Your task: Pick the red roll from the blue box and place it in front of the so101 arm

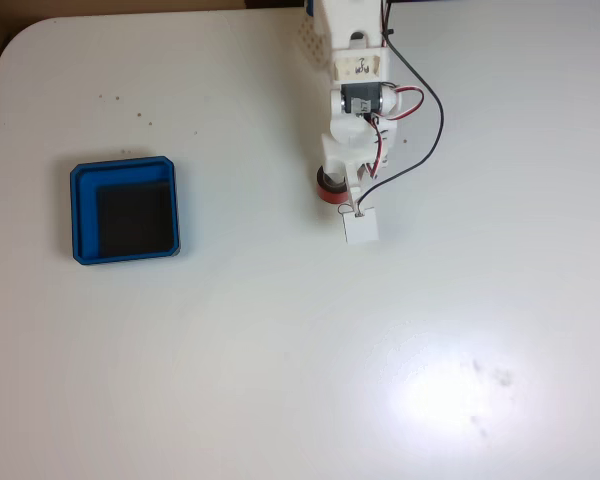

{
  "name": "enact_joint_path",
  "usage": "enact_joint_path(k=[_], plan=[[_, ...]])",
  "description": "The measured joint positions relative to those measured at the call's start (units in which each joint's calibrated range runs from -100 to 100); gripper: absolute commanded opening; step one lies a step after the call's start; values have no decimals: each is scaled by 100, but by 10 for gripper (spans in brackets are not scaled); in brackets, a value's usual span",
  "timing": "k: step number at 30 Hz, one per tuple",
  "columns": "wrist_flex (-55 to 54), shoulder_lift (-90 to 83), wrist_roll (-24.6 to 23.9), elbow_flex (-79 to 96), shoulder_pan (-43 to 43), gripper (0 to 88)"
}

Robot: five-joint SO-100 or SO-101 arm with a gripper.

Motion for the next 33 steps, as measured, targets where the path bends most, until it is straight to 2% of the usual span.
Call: enact_joint_path(k=[5, 17, 28, 33], plan=[[0, 0, -8, 0, 0, 86], [0, -144, -8, 0, 0, 86], [0, -1990, 0, 81, 327, 86], [0, -3319, 0, 825, 435, 86]])
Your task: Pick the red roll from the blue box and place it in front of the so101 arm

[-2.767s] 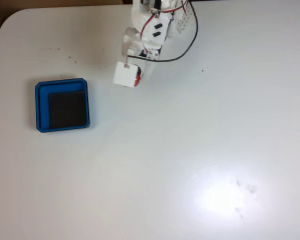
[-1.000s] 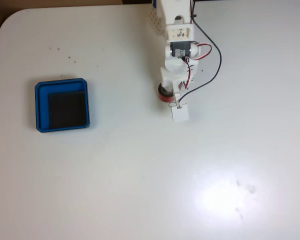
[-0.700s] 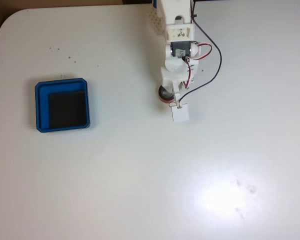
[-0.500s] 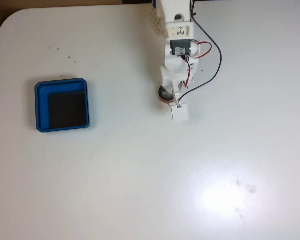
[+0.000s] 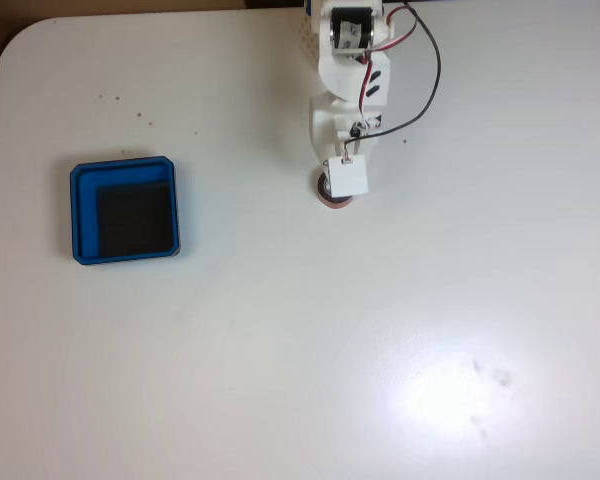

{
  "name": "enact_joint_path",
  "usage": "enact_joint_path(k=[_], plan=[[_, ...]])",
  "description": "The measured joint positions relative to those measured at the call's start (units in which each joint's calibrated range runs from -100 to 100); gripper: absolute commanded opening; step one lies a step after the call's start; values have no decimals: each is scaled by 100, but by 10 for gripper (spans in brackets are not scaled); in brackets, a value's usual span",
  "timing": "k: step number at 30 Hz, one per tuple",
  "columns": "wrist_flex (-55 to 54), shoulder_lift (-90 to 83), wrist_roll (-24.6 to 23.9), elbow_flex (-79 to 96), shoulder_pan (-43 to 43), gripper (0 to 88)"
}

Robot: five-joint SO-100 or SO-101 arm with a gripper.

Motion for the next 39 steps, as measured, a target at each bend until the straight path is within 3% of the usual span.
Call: enact_joint_path(k=[13, 25, 39], plan=[[-41, -3954, 0, 2744, -30, 86], [-41, -4327, 0, 3803, -247, 86], [-41, -4335, 0, 3821, -485, 85]])
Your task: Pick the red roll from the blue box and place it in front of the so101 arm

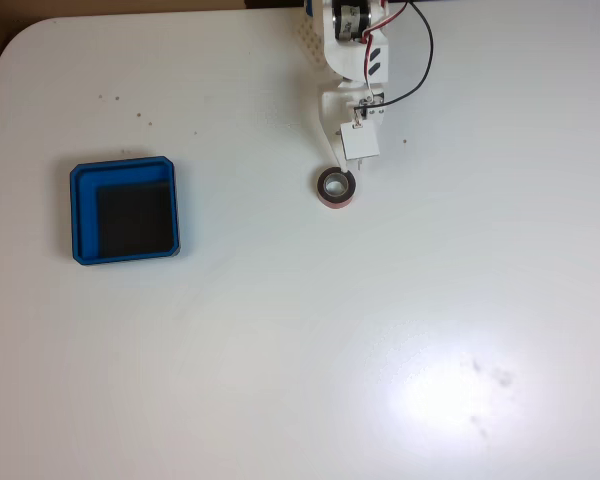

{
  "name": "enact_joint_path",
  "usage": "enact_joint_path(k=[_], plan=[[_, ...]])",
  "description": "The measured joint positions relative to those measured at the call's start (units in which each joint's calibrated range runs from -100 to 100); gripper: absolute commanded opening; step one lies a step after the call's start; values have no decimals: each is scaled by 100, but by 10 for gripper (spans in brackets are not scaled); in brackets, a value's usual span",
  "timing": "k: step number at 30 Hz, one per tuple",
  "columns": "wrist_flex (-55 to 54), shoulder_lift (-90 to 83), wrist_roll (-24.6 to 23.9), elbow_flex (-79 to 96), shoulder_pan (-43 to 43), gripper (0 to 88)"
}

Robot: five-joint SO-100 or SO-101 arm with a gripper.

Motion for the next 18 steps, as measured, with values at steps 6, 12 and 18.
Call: enact_joint_path(k=[6, 12, 18], plan=[[-435, 0, 0, 0, 0, 85], [-887, 0, 0, 0, 0, 80], [-887, 0, 0, 0, 0, 5]])
